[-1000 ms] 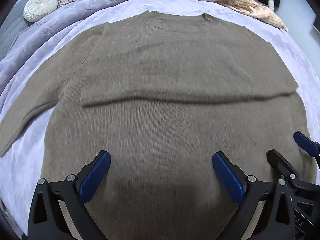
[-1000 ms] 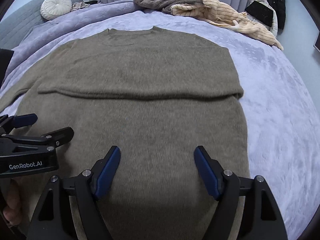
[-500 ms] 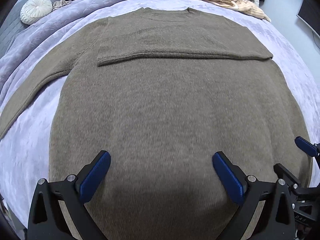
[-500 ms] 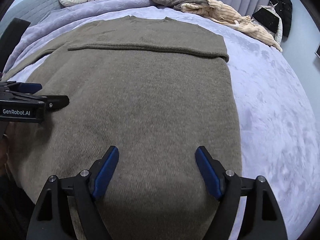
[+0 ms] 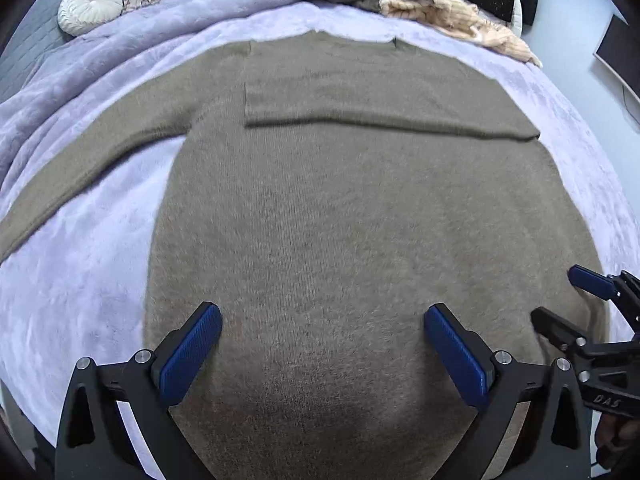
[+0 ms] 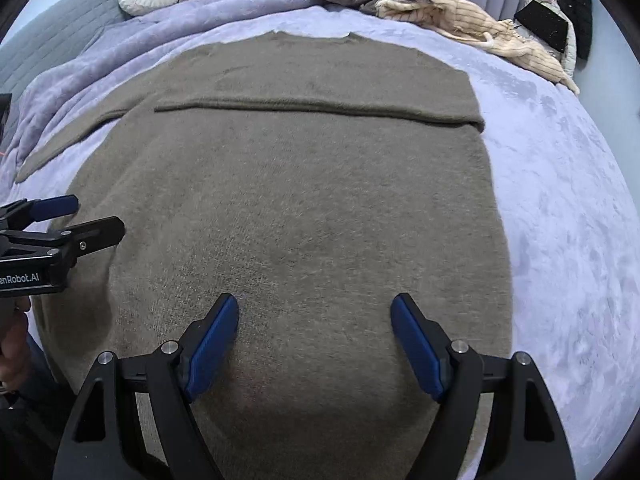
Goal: Fold small clothes
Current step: 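Move the left tool to the other sleeve cuff and close on it, then lift the cuff with the left tool and carry it across the body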
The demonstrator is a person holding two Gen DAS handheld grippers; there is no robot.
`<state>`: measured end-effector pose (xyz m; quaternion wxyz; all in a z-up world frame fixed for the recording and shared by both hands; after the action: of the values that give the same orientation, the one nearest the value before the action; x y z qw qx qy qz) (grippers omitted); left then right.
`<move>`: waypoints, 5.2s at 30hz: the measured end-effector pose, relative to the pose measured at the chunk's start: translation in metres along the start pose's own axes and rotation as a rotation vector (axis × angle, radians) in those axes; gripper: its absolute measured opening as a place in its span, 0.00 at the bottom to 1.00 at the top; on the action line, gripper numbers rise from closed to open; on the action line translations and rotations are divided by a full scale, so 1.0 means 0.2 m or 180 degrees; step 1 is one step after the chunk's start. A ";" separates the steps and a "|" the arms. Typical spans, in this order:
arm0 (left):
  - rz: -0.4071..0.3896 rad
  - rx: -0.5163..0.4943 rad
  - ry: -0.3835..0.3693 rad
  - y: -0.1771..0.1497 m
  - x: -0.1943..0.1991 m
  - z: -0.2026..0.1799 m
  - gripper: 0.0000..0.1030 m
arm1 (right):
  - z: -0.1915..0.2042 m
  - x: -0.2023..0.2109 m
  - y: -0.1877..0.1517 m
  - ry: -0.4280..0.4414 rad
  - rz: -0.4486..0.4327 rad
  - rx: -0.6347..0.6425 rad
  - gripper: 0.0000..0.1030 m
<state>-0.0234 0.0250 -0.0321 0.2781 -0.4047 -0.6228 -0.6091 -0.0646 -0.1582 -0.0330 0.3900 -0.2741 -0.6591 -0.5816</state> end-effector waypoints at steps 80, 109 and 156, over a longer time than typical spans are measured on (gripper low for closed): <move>-0.1616 0.3122 0.0022 0.10 0.18 2.17 0.06 | 0.91 -0.38 1.07 0.0257 -0.0430 0.0754 0.91; -0.1338 0.1770 0.1075 0.46 0.38 1.79 0.06 | 1.32 -0.58 1.15 0.0436 -0.0224 0.0861 0.90; -0.0613 0.0082 0.0524 1.00 -0.27 -0.17 0.06 | -0.21 -0.47 1.01 0.0015 -0.0260 -0.0073 0.90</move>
<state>0.1680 -0.0317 0.0339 0.2737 -0.2880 -0.6417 -0.6560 0.1585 -0.1553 0.0014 0.3644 -0.2501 -0.6621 -0.6052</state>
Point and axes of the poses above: each gripper's, at about its wrist camera, not at the fingertips, and x roughly against the way its jaws point, z to its left, y to its top, the point moved 7 cm from there along -x, roughly the way its jaws point, and after that the axes turned 8 degrees about -z, right-handed, at the moved point
